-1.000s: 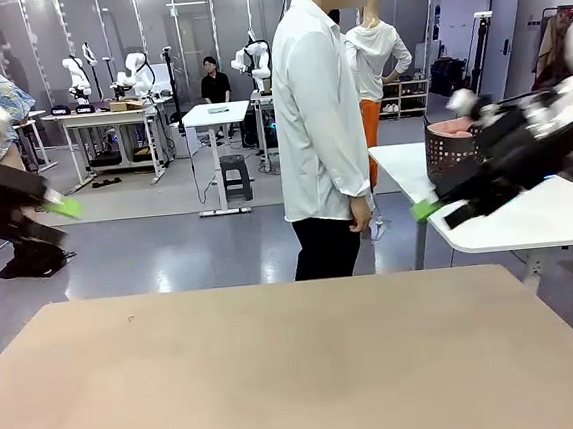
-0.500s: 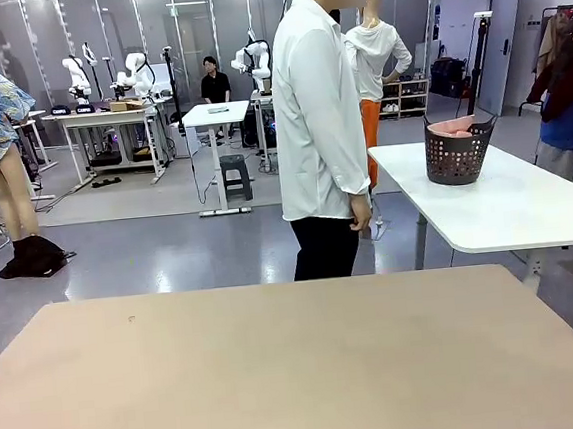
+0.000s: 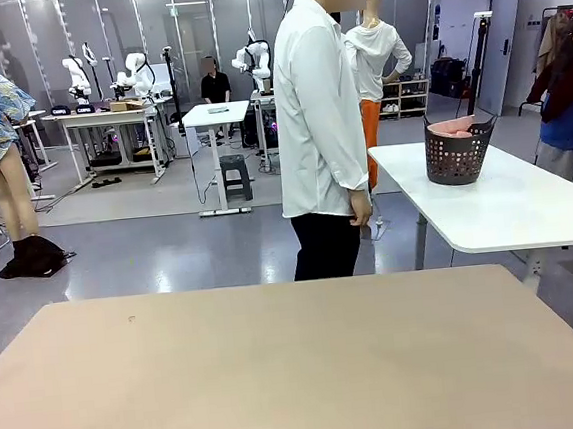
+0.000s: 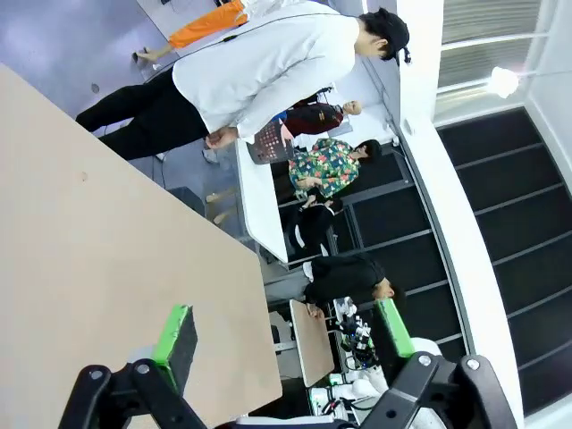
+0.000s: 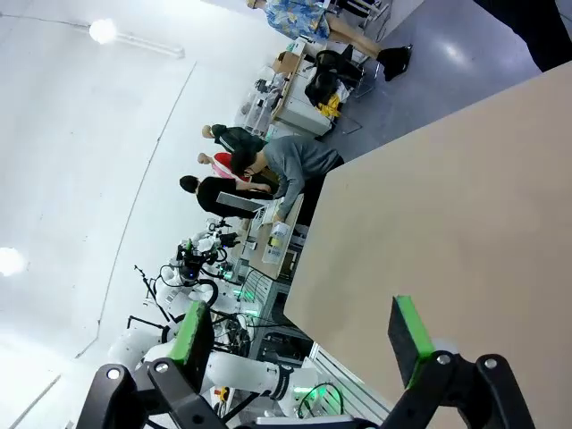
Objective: Fold the towel.
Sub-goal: Grab the top end of the 100 cm Hotel Towel extended by the human.
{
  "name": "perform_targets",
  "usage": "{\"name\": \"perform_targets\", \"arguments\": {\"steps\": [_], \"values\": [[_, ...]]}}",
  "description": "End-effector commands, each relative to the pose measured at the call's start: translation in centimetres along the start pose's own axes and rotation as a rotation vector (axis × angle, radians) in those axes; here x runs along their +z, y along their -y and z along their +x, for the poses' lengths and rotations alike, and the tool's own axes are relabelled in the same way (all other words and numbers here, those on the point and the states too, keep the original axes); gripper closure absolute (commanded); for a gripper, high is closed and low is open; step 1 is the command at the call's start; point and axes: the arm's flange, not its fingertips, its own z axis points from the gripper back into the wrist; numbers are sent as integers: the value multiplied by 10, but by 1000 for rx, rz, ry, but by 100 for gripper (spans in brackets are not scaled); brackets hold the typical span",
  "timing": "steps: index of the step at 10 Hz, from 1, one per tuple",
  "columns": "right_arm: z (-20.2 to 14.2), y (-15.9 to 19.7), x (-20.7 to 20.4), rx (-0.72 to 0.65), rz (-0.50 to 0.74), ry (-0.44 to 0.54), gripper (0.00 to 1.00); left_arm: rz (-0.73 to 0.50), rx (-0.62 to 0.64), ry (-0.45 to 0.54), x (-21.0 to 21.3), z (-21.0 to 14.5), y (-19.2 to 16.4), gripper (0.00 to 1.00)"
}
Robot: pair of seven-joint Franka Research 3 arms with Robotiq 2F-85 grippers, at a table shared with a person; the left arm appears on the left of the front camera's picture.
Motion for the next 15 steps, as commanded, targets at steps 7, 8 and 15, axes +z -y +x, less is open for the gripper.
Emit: {"name": "perform_targets", "arguments": {"steps": [7, 8, 15], "values": [[0, 0, 0, 0, 0, 0, 0, 0, 0, 0, 0, 0, 0, 0], [0, 0, 0, 0, 0, 0, 0, 0, 0, 0, 0, 0, 0, 0], [0, 0, 0, 0, 0, 0, 0, 0, 0, 0, 0, 0, 0, 0]]}}
